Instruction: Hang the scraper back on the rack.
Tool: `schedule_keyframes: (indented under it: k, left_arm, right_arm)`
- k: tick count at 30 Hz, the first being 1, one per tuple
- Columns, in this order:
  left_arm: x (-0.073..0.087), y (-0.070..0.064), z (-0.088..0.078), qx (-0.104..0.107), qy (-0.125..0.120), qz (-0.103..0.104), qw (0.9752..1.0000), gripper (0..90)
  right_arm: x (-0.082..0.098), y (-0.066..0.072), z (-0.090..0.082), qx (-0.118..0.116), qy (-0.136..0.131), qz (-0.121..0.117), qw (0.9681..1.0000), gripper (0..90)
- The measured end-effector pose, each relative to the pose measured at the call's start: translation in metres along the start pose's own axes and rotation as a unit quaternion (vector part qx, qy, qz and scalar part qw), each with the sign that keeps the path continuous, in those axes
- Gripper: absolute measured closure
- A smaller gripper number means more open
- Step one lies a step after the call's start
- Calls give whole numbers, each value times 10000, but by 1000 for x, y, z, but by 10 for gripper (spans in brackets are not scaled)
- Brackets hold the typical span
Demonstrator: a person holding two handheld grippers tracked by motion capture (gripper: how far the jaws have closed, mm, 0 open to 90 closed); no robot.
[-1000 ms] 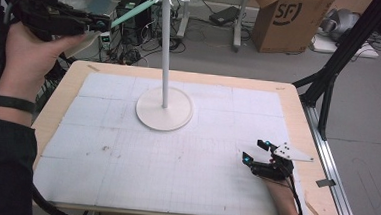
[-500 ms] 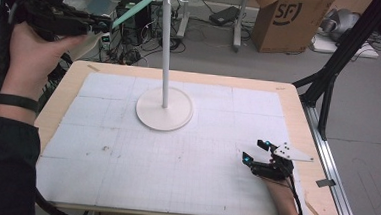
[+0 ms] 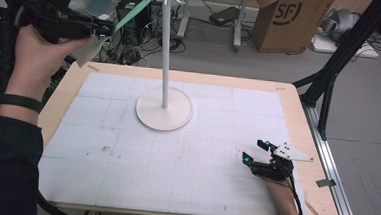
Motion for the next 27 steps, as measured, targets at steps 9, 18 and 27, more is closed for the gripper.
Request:
schedule_keyframes:
  k: [9,18,27]
  left_arm:
    - [22,-4,0,-35,-170,278,9995,434]
    - [113,-24,-1,3,-533,724,9959,229]
    - [230,-31,15,257,-620,498,9965,204]
  right_arm:
    - [0,0,0,6,-5,-27,10000,198]
    - [0,0,0,0,4,-14,10000,198]
    - [0,-2,0,18,11,53,10000,198]
Point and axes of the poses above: each handheld gripper's, and its own axes: z roughly forward along the jaws, x roughly out of its underside, y roughly to its left, the point moved 8 cm from there along z, roughly forward along the jaws, and after that the axes turned 14 degrees about x, right-handed, at the moved point
